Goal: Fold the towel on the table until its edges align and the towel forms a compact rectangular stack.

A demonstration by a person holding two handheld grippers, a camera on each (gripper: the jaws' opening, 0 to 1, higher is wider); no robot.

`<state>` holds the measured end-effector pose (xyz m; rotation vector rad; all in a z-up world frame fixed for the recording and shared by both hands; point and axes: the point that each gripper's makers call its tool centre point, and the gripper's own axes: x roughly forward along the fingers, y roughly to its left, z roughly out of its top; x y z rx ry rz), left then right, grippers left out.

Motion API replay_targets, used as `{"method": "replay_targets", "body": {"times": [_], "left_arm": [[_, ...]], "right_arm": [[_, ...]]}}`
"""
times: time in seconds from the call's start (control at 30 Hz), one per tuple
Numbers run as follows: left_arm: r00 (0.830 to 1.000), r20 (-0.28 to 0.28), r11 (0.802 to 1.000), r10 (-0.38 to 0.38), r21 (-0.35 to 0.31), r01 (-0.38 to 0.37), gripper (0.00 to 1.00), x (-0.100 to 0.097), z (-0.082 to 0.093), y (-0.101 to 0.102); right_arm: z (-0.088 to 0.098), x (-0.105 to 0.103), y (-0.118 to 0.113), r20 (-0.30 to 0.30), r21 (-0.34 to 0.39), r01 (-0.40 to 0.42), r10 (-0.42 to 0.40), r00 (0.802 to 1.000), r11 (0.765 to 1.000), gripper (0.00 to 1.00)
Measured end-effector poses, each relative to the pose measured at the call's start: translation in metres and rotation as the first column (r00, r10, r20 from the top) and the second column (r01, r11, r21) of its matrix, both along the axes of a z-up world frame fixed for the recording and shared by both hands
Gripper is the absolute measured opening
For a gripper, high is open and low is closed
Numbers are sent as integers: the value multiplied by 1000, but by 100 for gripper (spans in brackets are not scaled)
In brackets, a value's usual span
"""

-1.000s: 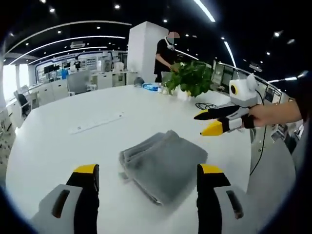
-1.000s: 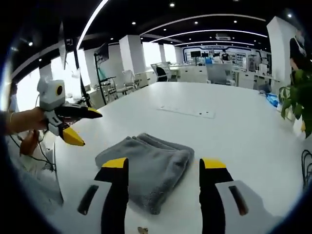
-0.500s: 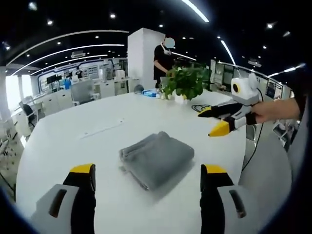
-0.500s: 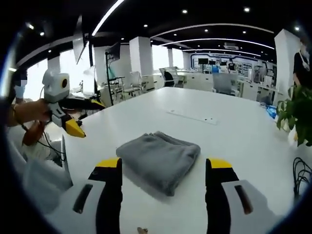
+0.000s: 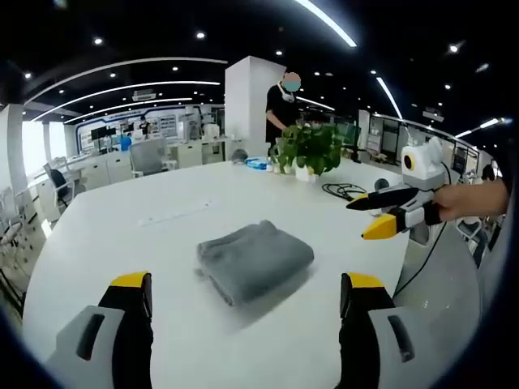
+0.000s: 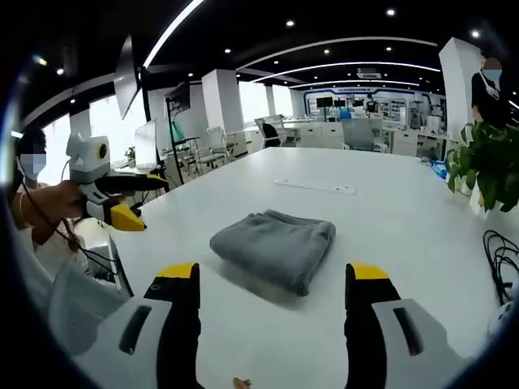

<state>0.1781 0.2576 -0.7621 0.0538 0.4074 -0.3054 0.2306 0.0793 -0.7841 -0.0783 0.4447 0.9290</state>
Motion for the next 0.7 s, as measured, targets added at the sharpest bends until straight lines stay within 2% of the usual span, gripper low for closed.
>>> {"method": "replay_targets", "body": {"times": [0.37, 0.7], "left_arm": [[1000, 5, 1000, -15, -2, 15, 99, -2, 3, -1], [1000, 2, 1000, 15, -20, -15, 99, -8, 0, 7]], "right_arm": [[2, -21, -11, -8, 6, 6, -6, 1000, 1000, 73], [1, -27, -17, -14, -2, -3, 3, 1000, 1000, 73]]}}
